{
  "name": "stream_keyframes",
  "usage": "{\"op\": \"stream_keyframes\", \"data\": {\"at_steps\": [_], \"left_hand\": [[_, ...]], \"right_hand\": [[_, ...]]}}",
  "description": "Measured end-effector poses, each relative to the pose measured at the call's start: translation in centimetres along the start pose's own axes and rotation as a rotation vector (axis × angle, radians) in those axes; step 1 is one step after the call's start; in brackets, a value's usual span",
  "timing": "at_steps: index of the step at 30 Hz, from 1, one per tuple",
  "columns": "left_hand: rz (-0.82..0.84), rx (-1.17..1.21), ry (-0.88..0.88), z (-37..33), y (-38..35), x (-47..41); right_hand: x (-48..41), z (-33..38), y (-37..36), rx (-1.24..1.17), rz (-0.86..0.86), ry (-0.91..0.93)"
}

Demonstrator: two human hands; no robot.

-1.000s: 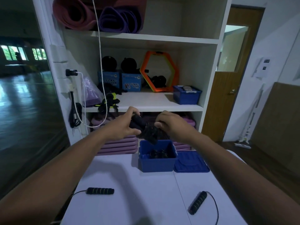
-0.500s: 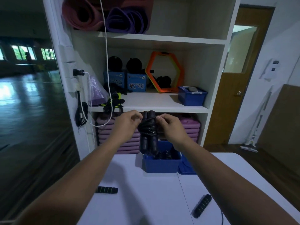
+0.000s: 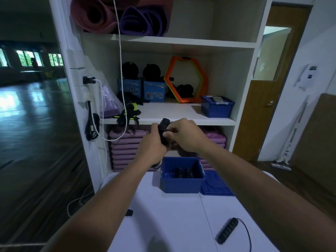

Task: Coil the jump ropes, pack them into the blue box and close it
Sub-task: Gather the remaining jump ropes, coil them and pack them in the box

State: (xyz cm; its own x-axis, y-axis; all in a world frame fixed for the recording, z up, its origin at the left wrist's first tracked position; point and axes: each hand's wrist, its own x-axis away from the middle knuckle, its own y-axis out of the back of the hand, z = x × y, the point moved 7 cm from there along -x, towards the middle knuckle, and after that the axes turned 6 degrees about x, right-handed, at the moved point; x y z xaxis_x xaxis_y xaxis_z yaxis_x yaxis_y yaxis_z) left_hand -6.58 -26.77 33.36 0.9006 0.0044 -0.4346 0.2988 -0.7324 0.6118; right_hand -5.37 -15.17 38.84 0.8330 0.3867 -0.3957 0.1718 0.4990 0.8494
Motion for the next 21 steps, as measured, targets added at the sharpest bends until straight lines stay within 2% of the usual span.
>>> {"op": "stream_keyframes", "data": {"at_steps": [2, 4, 6, 9, 14, 17, 21], "left_hand": [[0.010, 0.043, -0.045, 0.0, 0.1, -0.2], [0.025, 0.114, -0.076, -0.2, 0.7, -0.3], [0.068, 0.275, -0.081, -0.3, 1.3, -0.1], [0.171, 0.448, -0.101, -0.8, 1.8, 0.3], [0.237, 0.563, -0.167, -2.7, 2.2, 1.4], [0.209, 0.602, -0.221, -3.4, 2.9, 1.6], [0.188, 0.606, -0.252, -3.6, 3.2, 1.6]], "right_hand": [[0.0, 0.0, 1.0, 0.138, 0.049, 0.067], [-0.2, -0.8, 2.7, 0.198, -0.016, 0.117], [-0.1, -1.3, 4.1, 0.202, -0.104, 0.182], [0.1, -1.1, 4.8, 0.131, -0.136, 0.274], [0.1, -1.7, 5.3, -0.064, -0.155, 0.221], [-0.2, -2.6, 4.2, -0.350, -0.014, 0.079], [0.3, -2.8, 2.6, -0.677, 0.168, 0.000]]}}
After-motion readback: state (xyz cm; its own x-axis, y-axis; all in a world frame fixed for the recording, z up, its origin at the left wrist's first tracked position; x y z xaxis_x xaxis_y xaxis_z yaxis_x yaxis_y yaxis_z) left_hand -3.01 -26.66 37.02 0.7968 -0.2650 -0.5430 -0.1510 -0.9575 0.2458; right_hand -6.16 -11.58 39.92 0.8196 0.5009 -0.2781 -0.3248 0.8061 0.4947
